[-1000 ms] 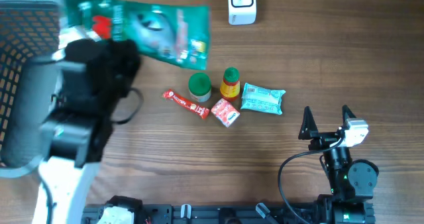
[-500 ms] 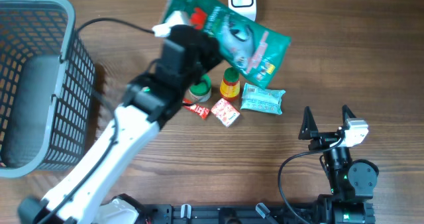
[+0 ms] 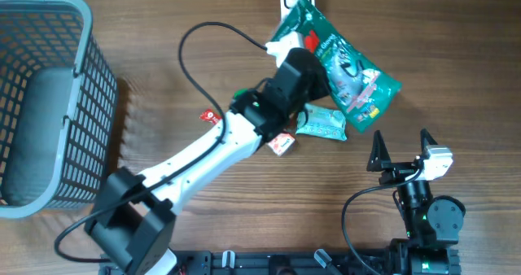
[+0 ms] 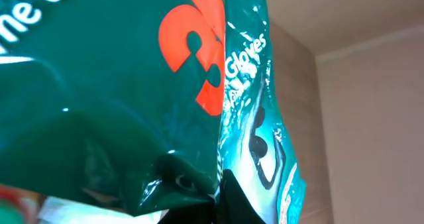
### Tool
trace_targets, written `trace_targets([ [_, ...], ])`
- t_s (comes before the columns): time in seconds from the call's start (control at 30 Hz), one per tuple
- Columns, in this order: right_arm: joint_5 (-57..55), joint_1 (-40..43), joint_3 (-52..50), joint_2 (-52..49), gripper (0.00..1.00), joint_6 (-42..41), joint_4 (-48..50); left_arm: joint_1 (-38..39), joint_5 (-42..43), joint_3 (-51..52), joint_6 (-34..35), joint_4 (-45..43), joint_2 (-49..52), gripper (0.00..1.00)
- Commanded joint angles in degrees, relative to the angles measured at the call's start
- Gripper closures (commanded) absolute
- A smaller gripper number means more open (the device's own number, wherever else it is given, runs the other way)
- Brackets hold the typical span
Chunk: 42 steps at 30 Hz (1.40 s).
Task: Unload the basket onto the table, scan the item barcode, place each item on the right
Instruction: 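Carry the gloves bag right and lower it beside the mint pouch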
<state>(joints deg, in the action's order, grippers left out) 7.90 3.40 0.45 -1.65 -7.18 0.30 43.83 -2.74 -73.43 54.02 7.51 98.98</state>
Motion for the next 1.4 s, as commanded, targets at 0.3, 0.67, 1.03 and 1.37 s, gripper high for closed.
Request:
trace_targets([
  [0.3,0.3,-0.3,-0.1,0.0,0.00,1.0,0.2,4.1,-1.7,-0.1,1.9,-2.7,7.6,0.96],
  [0.67,0.3,-0.3,-0.1,0.0,0.00,1.0,0.2,6.6,-1.9,-0.1,3.4,-3.0,11.1,0.92],
  [1.03,0.3,-0.3,-0.1,0.0,0.00,1.0,0.2,6.8,-3.2,-0.1,3.4,5.3,11.2,0.89],
  [1.37,0.3,-0.3,-0.1,0.0,0.00,1.0,0.2,7.0,-3.1,-0.1,3.4,3.6,11.2,0.65],
])
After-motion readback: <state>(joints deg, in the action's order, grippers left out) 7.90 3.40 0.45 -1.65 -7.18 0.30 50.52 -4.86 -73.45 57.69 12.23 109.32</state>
